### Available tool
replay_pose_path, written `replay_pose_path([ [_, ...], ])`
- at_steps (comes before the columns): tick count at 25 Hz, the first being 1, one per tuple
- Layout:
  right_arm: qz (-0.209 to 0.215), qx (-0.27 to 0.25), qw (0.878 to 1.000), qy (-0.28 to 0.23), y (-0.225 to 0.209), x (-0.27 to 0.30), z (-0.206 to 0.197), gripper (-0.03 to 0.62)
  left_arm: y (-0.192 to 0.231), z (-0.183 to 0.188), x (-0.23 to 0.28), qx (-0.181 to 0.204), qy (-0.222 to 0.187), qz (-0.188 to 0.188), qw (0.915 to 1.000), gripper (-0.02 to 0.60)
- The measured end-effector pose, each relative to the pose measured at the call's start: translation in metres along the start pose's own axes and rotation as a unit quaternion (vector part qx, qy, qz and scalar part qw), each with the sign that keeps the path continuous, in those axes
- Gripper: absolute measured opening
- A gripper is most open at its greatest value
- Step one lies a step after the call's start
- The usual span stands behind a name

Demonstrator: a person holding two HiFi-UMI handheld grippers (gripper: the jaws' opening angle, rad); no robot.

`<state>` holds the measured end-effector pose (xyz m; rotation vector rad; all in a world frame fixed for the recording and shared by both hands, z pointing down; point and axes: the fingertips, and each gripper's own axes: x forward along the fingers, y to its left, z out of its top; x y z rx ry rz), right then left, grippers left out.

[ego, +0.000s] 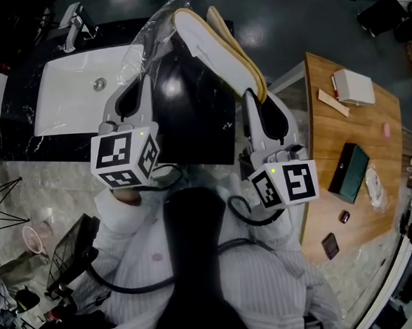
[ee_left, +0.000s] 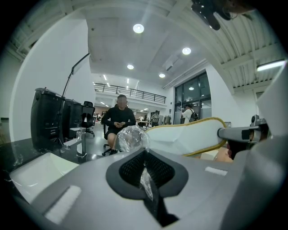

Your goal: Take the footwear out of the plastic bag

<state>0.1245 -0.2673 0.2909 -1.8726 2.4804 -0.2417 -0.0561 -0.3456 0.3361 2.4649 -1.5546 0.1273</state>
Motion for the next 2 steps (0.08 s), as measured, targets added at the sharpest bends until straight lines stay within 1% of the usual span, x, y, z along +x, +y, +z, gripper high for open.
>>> replay_pose_path([
  [2, 0.002, 0.001, 1.0, 0.0, -0.0005, 0.0009, -0.0005, 0.072, -0.0001, 0.0, 0.001, 0.001, 0.0, 0.0, 1.0, 0.0],
])
